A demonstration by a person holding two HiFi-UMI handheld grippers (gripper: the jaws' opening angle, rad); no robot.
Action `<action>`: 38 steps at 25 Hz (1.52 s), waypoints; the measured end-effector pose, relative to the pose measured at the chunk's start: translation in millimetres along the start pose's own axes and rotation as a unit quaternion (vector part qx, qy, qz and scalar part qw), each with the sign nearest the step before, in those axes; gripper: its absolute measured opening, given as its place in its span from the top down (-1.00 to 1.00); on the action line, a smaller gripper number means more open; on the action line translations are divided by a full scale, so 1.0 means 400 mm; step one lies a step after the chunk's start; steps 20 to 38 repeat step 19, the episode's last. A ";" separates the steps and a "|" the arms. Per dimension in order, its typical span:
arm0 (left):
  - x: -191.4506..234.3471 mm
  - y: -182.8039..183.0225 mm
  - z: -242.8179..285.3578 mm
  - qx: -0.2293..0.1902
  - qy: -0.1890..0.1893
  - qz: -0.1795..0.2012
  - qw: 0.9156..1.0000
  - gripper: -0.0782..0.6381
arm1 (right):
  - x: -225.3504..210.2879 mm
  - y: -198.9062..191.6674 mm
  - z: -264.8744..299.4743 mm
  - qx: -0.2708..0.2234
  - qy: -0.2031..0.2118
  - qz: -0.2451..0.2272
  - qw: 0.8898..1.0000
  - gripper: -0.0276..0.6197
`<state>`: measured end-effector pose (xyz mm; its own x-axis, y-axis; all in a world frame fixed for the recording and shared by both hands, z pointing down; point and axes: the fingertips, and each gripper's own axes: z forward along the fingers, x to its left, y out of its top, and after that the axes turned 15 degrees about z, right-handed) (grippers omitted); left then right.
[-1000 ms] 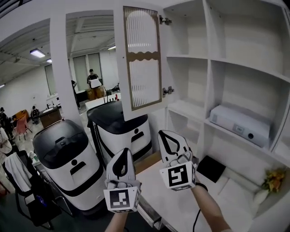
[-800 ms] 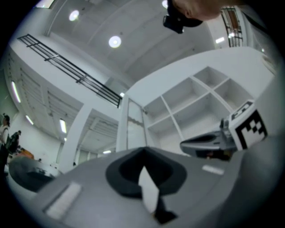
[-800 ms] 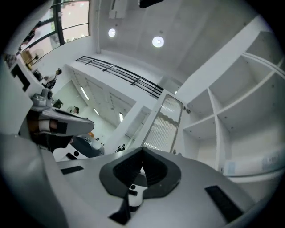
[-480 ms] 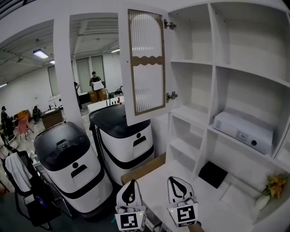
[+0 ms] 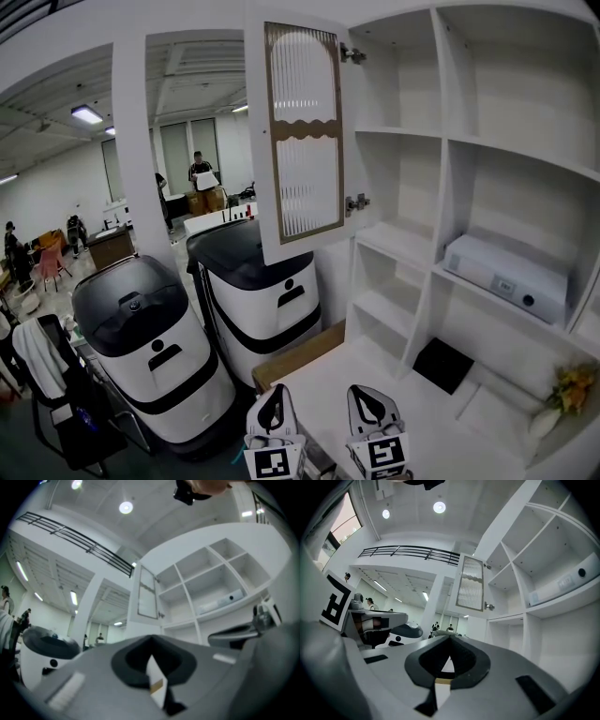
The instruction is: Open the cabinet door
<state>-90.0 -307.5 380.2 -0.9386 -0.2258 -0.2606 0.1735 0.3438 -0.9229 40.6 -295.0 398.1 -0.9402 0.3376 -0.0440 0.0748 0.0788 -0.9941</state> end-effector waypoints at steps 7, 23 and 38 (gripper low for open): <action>0.015 -0.033 -0.002 0.020 0.000 0.021 1.000 0.76 | -0.006 0.003 0.010 -0.002 -0.002 -0.004 1.000 0.91; 0.040 0.031 0.039 -0.021 0.004 0.028 0.999 0.76 | -0.020 0.050 0.037 -0.015 -0.008 -0.007 1.000 0.91; 0.040 0.031 0.039 -0.021 0.004 0.028 0.999 0.76 | -0.020 0.050 0.037 -0.015 -0.008 -0.007 1.000 0.91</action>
